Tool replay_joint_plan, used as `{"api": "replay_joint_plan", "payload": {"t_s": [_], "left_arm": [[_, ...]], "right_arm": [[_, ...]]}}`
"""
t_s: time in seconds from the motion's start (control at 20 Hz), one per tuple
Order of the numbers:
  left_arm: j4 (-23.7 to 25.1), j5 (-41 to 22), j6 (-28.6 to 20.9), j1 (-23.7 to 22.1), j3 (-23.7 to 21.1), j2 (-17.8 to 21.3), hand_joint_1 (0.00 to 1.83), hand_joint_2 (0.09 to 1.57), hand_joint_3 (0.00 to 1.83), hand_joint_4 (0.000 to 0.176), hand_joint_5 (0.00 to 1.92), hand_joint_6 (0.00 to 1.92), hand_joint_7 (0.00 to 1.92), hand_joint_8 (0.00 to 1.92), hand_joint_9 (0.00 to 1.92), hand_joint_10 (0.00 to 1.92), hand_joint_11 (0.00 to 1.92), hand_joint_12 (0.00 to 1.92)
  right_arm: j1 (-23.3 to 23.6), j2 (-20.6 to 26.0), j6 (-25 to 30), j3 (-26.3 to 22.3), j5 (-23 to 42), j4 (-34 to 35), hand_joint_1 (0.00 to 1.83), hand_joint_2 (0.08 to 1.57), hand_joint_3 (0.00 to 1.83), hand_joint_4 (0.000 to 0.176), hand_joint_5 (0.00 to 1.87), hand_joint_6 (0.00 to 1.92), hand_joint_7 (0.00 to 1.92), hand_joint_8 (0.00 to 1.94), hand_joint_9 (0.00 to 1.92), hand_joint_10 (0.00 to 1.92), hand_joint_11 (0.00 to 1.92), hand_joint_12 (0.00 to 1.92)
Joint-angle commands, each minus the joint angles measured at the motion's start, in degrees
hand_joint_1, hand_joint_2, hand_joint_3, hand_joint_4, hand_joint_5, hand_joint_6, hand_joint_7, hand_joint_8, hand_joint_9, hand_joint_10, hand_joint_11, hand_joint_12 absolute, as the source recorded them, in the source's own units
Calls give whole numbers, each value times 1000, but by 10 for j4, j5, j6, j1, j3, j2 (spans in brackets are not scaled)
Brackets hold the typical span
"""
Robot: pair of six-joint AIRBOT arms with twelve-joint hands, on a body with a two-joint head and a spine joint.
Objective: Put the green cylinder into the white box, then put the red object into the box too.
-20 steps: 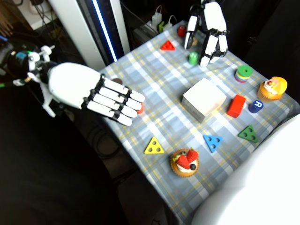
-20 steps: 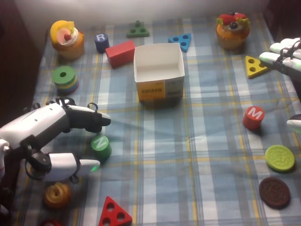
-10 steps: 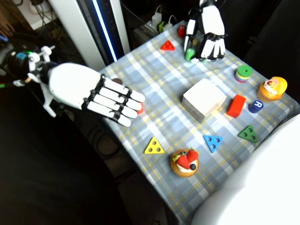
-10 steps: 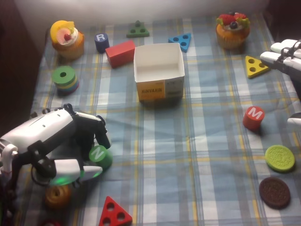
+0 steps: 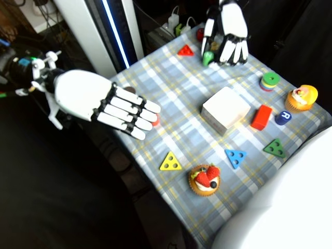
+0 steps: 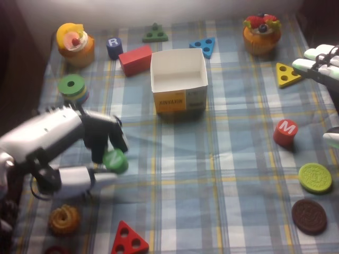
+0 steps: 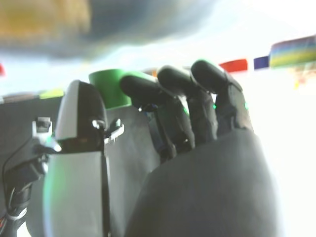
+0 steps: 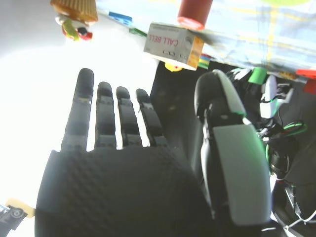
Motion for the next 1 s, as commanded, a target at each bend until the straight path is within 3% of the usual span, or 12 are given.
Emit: {"api": "replay_joint_plan", "payload": {"t_s": [0.0, 0.05, 0.1, 0.25, 0.35, 0.45, 0.55, 0.65, 0.7, 0.8, 0.85, 0.95], "left_arm": [[23, -78, -3, -10, -4, 4, 1235, 1178, 0, 0, 870, 936, 880, 1448, 417, 1759, 0, 1921], [32, -80, -3, -17, -5, 7, 1161, 1151, 0, 0, 909, 1053, 877, 1575, 420, 1830, 0, 1921], [40, -80, -3, -26, -4, 8, 1220, 1173, 2, 0, 876, 964, 875, 1481, 381, 1700, 0, 1921], [50, -76, -3, -57, 10, 7, 1232, 1130, 0, 0, 876, 1053, 1042, 1052, 433, 1345, 0, 1921], [51, -71, -3, -77, 22, -1, 1263, 1110, 0, 0, 918, 924, 1072, 1078, 501, 1505, 0, 1921], [50, -66, -3, -95, 35, -12, 1239, 1130, 4, 0, 842, 1088, 1052, 1061, 439, 1474, 0, 1921], [51, -48, -3, -121, 55, -29, 1249, 1121, 0, 0, 838, 1109, 1103, 960, 494, 1369, 0, 1921], [53, -24, -3, -150, 76, -48, 1253, 1115, 0, 0, 860, 1058, 1098, 995, 473, 1393, 0, 1921], [53, -16, -3, -165, 88, -58, 1250, 1123, 3, 0, 872, 1010, 1051, 1104, 432, 1526, 0, 1921], [52, 1, -3, -190, 108, -73, 1248, 1123, 0, 0, 896, 968, 1037, 1130, 380, 1466, 0, 1921], [50, 8, -3, -202, 116, -79, 1224, 1135, 4, 0, 861, 1068, 1016, 1106, 345, 1405, 0, 1887], [48, 28, -3, -229, 138, -95, 1221, 1150, 1, 0, 892, 983, 937, 1273, 312, 1646, 0, 1917]], "right_arm": [[5, 1, 4, 2, 69, 2, 500, 1295, 1, 14, 0, 0, 0, 0, 13, 5, 0, 485], [5, 1, 4, 2, 70, 2, 518, 1288, 0, 11, 0, 0, 0, 0, 15, 5, 0, 556], [5, 1, 4, 1, 72, 2, 497, 1286, 0, 20, 0, 0, 0, 0, 2, 0, 0, 567], [5, 0, 4, 1, 75, 2, 480, 1287, 0, 4, 0, 0, 0, 0, 5, 2, 0, 532], [5, 0, 4, 1, 77, 2, 467, 1286, 0, 8, 0, 0, 0, 0, 5, 2, 0, 524], [5, 0, 4, 1, 79, 2, 492, 1283, 0, 12, 0, 0, 0, 0, 0, 0, 0, 415], [5, 0, 4, 1, 80, 2, 497, 1284, 0, 14, 0, 0, 0, 0, 8, 3, 0, 471], [5, 0, 4, 2, 81, 2, 499, 1285, 0, 10, 0, 0, 0, 0, 5, 1, 0, 515], [5, 0, 4, 2, 82, 2, 506, 1288, 0, 15, 0, 0, 0, 0, 6, 1, 0, 556], [5, 0, 4, 2, 82, 2, 486, 1289, 1, 8, 0, 0, 0, 0, 5, 1, 0, 559], [5, 0, 4, 2, 82, 2, 507, 1280, 0, 8, 0, 0, 0, 0, 8, 2, 0, 616], [4, 0, 4, 2, 82, 3, 507, 1277, 0, 23, 0, 0, 0, 0, 22, 9, 0, 842]]}}
